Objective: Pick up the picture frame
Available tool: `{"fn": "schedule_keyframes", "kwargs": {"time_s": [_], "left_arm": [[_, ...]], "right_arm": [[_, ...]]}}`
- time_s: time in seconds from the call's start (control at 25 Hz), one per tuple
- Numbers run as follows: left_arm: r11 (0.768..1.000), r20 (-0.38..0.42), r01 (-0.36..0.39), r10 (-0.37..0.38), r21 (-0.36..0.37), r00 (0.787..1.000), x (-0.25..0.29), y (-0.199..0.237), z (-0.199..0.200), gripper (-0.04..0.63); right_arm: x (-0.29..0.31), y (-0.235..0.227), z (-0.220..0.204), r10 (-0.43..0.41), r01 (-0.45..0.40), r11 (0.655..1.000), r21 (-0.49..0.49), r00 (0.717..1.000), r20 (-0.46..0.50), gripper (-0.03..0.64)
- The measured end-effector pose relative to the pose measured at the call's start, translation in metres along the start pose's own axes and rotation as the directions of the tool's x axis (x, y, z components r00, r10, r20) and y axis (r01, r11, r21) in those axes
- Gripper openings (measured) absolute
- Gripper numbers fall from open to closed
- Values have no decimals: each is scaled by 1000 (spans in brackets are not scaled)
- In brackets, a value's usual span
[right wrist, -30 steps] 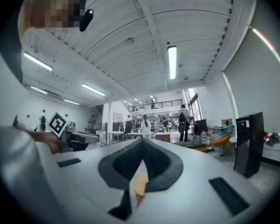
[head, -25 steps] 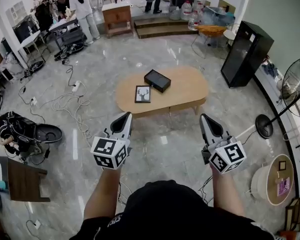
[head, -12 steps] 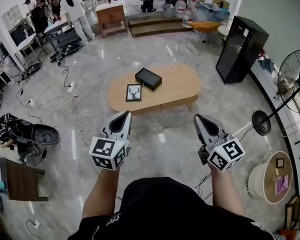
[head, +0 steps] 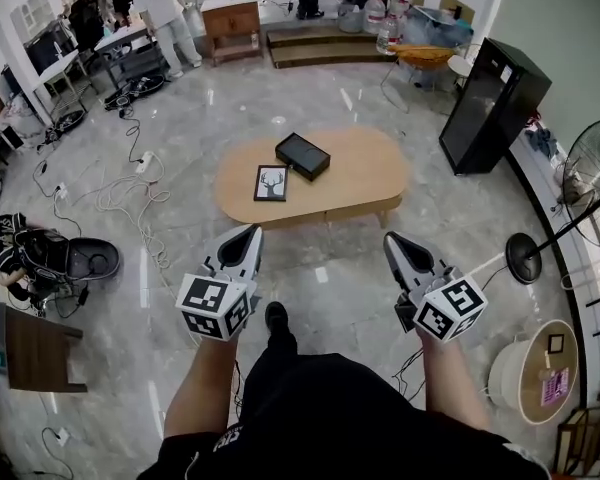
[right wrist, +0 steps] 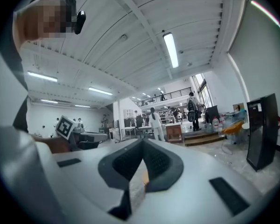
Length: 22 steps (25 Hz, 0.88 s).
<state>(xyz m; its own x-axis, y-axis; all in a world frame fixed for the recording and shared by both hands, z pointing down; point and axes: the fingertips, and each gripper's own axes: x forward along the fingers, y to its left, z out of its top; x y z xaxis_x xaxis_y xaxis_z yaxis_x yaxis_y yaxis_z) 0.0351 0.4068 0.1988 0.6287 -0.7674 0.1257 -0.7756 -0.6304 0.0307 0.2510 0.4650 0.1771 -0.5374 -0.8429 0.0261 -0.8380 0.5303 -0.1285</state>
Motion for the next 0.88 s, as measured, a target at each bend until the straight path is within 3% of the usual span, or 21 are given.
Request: {"fn": "schedule_keyframes", "kwargs": {"time_s": [0.44,0.88], "left_arm": [[999,40,11,-9,-52,999,83,140,-2,11],[999,-10,0,0,-45,1000,137,260,2,40]], "right_arm": [[170,-29,-10,42,-45,999,-21,993,-106,5],[326,-35,-26,109,-107,994,20,981,-158,5]]}}
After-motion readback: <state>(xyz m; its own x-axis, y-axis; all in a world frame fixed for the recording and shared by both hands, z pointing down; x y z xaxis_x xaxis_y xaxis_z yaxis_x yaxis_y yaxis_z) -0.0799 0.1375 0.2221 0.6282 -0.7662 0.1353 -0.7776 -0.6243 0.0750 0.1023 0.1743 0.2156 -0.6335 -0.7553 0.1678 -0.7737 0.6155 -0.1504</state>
